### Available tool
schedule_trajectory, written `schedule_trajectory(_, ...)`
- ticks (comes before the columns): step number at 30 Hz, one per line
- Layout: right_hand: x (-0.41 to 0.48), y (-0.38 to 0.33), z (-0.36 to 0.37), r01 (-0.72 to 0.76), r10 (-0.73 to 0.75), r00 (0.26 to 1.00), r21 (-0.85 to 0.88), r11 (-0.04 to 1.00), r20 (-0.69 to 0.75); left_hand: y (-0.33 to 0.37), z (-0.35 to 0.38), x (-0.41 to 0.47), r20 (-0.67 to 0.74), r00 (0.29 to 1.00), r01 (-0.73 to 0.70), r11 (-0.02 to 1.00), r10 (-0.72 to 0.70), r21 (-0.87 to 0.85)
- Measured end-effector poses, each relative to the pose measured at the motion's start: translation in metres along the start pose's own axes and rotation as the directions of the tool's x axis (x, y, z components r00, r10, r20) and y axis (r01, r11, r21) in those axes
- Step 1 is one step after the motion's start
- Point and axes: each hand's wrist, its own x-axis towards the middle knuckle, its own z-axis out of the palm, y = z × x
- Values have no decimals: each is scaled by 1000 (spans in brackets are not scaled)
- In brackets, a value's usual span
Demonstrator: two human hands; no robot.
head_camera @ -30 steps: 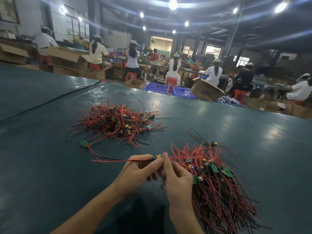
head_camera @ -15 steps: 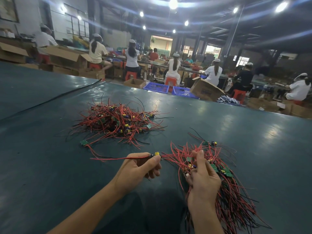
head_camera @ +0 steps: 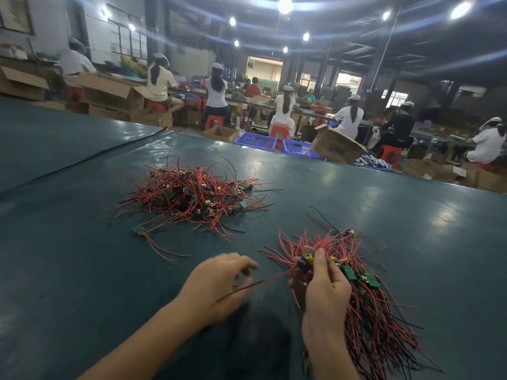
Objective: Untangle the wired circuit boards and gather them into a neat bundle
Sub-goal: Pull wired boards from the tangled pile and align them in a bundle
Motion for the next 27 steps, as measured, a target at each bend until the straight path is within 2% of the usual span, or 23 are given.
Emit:
schedule_trajectory(1, 3, 0, -4, 24, -24, 1000, -45, 999, 2, -7, -5, 2, -79, 996, 45, 996, -38, 79)
schedule_trajectory(3, 7, 0, -13, 143, -137, 990, -281, 949, 42, -27, -16, 5, -224, 961, 212, 954, -164, 211)
schedule_trajectory(5, 9, 2, -18, 281, -254, 959, -530, 800, 125, -51, -27, 6, -294, 902, 400, 867, -316, 296)
schedule_trajectory(7, 9, 4, -22, 338, -290, 938, -681, 649, 189, -75, -36, 3, -278, 832, 553, 762, -481, 337)
schedule_trajectory(9, 10, 9, -25, 330, -287, 936, -789, 519, 203, -96, -43, -2, -211, 748, 658, 661, -630, 360)
schedule_trajectory(11, 10, 11, -27, 286, -272, 945, -869, 405, 184, -108, -47, -5, -157, 678, 710, 585, -718, 392)
schedule_trajectory(12, 9, 12, -27, 272, -265, 948, -885, 378, 177, -110, -48, -6, -161, 666, 718, 567, -728, 403)
schedule_trajectory(17, 3, 13, -18, 370, -316, 918, -807, 459, 241, -108, -55, -3, -357, 671, 737, 531, -650, 419)
schedule_trajectory(21, -8, 23, -3, 417, -276, 908, -627, 657, 315, -104, -55, -1, -289, 650, 738, 494, -702, 460)
schedule_trajectory(24, -18, 34, 4, 364, -91, 901, -623, 692, 425, -99, -52, -1, -271, 694, 714, 591, -667, 374)
schedule_trajectory(27, -17, 39, 3, 322, 10, 903, -693, 645, 429, -91, -50, -1, -307, 737, 666, 726, -603, 173)
